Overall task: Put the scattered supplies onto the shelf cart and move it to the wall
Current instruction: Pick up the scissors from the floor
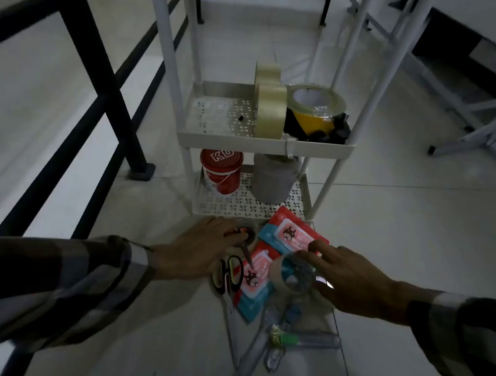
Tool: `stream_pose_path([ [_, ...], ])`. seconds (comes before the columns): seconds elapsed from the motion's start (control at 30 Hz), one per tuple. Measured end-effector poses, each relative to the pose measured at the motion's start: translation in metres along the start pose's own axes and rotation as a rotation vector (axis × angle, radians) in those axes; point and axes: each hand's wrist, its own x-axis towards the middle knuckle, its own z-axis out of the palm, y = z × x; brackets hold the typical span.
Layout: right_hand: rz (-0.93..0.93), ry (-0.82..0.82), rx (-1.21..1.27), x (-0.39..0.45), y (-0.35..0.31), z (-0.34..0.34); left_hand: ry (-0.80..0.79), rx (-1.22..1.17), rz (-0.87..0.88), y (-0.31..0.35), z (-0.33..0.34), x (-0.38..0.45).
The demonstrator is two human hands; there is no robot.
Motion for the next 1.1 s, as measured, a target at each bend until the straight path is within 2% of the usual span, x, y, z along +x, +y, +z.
stream_pose_path([
  [0.03, -0.017, 0.070, -0.018, 0.001, 0.001, 0.002, -0.011, 0.023, 0.007, -0.001, 0.002, 0.002],
  [0.1, -0.026, 0.099, -0.040, 0.001, 0.002, 0.005, -0.083, 0.014, -0.058, 0.001, 0.003, 0.002],
  [0.17, 0.023, 0.056, 0.101, 0.011, -0.003, 0.000, -0.149, -0.080, -0.235, 0.005, 0.003, 0.003],
  [0.23, 0.243, -0.032, 0.410, 0.028, -0.016, -0.011, -0.222, -0.204, -0.485, 0.008, 0.003, 0.005],
  [0.3, 0.525, -0.074, 0.830, 0.050, -0.029, -0.022, -0.278, -0.224, -0.637, 0.010, 0.003, 0.004],
  [0.37, 0.675, -0.119, 1.118, 0.071, -0.040, -0.028, -0.342, -0.206, -0.665, 0.012, 0.006, 0.000],
  [0.43, 0.705, -0.218, 1.253, 0.087, -0.051, -0.032, -0.380, -0.170, -0.620, 0.013, 0.007, -0.005],
  [0.5, 0.625, -0.336, 1.232, 0.100, -0.059, -0.032, -0.417, -0.116, -0.568, 0.014, 0.010, -0.009],
  [0.6, 0.468, -0.482, 1.065, 0.115, -0.071, -0.029, -0.440, -0.015, -0.541, 0.013, 0.016, -0.013],
  [0.7, 0.490, -0.506, 1.021, 0.122, -0.077, -0.019, -0.425, -0.050, -0.612, 0.015, 0.016, -0.013],
  [0.77, 0.571, -0.477, 1.056, 0.122, -0.077, -0.012, -0.457, -0.120, -0.687, 0.013, 0.014, -0.010],
  [0.87, 0.699, -0.341, 1.159, 0.119, -0.073, -0.006, -0.466, -0.261, -0.797, 0.010, 0.011, -0.008],
  [1.0, 0.768, -0.175, 1.264, 0.106, -0.070, -0.004, -0.250, -0.464, -0.938, 0.010, 0.000, -0.007],
  [1.1, 0.770, -0.107, 1.297, 0.097, -0.069, -0.004, -0.093, -0.622, -0.978, 0.016, -0.017, 0.000],
])
